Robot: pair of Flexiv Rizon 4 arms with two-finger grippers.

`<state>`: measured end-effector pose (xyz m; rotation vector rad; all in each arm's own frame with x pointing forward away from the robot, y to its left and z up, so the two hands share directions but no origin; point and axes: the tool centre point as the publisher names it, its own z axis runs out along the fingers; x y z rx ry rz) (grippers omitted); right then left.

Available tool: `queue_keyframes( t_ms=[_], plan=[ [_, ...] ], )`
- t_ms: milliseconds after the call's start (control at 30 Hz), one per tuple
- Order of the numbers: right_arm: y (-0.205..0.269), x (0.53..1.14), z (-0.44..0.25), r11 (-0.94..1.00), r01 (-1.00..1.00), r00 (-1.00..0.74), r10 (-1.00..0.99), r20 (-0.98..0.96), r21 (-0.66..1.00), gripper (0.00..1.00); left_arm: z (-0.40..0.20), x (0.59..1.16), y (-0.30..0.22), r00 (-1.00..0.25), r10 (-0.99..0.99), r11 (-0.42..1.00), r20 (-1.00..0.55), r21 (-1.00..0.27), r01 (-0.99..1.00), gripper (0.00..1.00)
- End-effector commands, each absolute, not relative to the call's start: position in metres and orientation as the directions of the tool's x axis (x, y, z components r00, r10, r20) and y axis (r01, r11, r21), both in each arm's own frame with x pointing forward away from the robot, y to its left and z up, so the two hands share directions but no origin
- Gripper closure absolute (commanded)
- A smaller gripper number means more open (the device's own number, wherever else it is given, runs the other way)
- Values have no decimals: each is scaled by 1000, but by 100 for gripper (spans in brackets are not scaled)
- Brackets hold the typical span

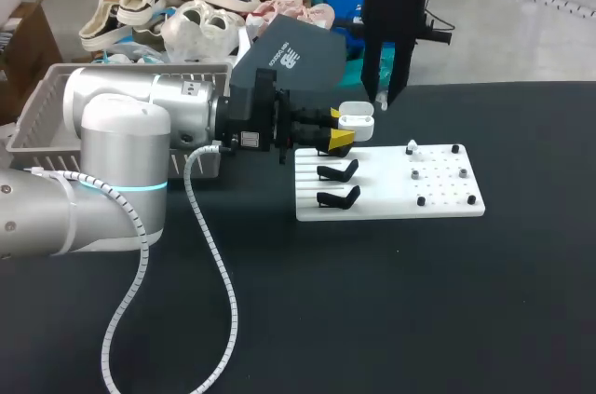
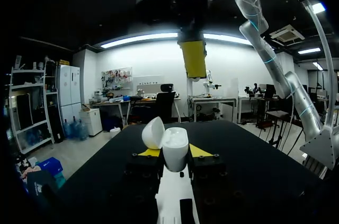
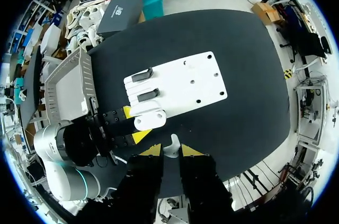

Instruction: Pick up each earbud case from the left stands, insert the matching earbuds, close the lid, and place the case in the box.

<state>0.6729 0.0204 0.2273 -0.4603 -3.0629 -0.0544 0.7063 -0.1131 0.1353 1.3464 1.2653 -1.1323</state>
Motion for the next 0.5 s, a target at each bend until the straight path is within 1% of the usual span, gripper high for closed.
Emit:
queue_keyframes(
  t_ms=[33, 500],
  plan=[
    [23, 671, 225, 954, 298, -954, 297, 40, 30, 100, 135, 705, -113, 42, 133, -26, -990, 39, 999, 100],
    [33, 678, 218, 950, 307, -952, 306, 25, 51, 100, 135, 705, -113, 42, 133, -26, -990, 39, 999, 100]
  ],
)
